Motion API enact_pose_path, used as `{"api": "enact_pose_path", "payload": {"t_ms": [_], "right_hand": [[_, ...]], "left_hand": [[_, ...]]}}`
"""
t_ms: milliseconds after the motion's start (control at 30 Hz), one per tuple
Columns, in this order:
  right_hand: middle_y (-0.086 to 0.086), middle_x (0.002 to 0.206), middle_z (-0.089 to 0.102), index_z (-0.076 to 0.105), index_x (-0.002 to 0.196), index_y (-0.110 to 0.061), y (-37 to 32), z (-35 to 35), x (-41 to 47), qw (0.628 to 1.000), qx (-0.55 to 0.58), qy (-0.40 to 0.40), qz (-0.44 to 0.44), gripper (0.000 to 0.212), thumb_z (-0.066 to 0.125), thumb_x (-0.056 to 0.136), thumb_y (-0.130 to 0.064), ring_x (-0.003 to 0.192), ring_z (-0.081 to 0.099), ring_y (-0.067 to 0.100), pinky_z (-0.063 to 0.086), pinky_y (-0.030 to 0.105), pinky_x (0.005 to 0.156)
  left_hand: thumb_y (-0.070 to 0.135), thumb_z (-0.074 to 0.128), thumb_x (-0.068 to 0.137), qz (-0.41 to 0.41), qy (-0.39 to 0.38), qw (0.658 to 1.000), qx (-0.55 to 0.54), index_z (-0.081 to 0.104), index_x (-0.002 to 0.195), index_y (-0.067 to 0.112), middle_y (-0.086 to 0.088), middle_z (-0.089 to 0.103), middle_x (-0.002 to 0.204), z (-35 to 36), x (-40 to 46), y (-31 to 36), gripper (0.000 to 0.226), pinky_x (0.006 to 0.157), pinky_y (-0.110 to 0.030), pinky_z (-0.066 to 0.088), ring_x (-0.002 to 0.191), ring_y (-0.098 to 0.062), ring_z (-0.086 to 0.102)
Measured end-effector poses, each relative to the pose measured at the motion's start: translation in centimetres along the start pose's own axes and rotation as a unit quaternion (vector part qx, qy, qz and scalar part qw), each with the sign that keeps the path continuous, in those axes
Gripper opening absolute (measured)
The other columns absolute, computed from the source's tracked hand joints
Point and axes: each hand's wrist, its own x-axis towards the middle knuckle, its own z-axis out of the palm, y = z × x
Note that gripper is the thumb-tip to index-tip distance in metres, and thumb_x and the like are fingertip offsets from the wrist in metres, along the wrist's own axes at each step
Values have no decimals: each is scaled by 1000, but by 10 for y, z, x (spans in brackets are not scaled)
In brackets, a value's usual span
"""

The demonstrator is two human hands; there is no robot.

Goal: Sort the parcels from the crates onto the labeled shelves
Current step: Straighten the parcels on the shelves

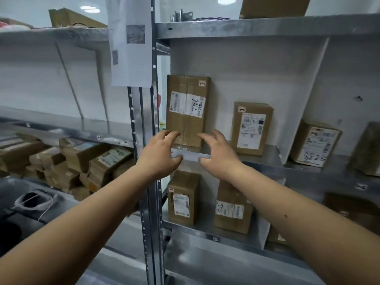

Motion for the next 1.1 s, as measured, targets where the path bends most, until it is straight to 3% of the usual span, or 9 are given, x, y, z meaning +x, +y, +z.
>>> {"api": "enact_pose_path", "payload": {"t_ms": [267,400,567,667,867,1100], "right_hand": [[-8,172,0,18,161,-44,10,19,71,998,33,58,15,86,70,96,-22,158,18,25,28,28,116],[-5,173,-2,13,161,-45,22,23,93,996,37,81,13,92,70,94,-17,159,12,25,26,28,114],[-8,171,-4,6,158,-51,33,35,112,993,47,108,-27,103,73,91,-9,155,24,25,40,24,107],[-13,169,-10,1,155,-55,38,40,120,993,40,104,-38,108,76,91,-11,153,29,26,49,36,111],[-15,167,-17,4,155,-57,50,47,140,993,31,103,-56,108,80,89,-17,153,29,28,46,32,110],[-12,160,2,13,153,-53,60,50,156,990,31,110,-81,109,83,82,-9,145,37,26,48,29,109]], "left_hand": [[45,69,92,11,39,998,-46,24,156,44,1,16,169,23,74,-25,78,116,-52,39,152,-33,28],[33,73,91,22,87,992,-86,19,161,35,-4,8,171,45,88,-25,88,122,-49,29,156,-35,18],[24,76,86,4,107,985,-138,11,162,38,-5,-5,172,68,101,-30,101,123,-44,16,159,-33,3],[26,78,85,11,109,984,-143,13,161,43,0,-9,172,73,111,-37,102,123,-46,19,160,-34,1],[23,80,85,11,121,981,-151,20,157,49,7,-12,171,79,130,-45,98,120,-52,32,159,-38,8],[6,73,82,-22,101,980,-168,20,154,53,8,-8,170,85,136,-43,101,109,-59,49,153,-45,26]]}}
